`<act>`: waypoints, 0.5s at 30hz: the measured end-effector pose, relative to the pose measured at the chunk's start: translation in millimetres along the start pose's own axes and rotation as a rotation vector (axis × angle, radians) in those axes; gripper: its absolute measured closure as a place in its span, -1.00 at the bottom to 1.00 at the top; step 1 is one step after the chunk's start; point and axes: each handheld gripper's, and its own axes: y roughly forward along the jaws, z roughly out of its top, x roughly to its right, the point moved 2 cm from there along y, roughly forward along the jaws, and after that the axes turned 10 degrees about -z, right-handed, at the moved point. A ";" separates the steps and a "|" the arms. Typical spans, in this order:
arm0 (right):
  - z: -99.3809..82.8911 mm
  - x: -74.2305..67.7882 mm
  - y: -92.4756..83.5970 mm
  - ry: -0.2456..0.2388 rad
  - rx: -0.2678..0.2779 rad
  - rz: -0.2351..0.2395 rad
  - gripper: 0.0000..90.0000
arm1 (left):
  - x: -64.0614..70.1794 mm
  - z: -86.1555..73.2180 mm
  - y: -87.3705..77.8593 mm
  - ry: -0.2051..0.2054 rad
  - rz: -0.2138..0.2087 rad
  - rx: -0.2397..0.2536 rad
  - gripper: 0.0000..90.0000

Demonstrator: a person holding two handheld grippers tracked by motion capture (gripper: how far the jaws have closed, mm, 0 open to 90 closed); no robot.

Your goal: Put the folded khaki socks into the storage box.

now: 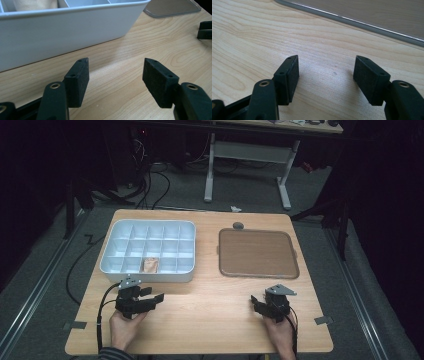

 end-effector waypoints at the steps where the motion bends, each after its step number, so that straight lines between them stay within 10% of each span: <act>1: 0.0 0.1 0.1 -0.002 0.001 0.000 -0.17 | -0.2 -0.4 0.3 0.001 -0.002 -0.003 -0.14; 15: 0.0 -0.1 0.0 -0.001 0.000 -0.001 -0.17 | -3.1 -5.8 10.1 -0.002 0.008 -0.033 -0.14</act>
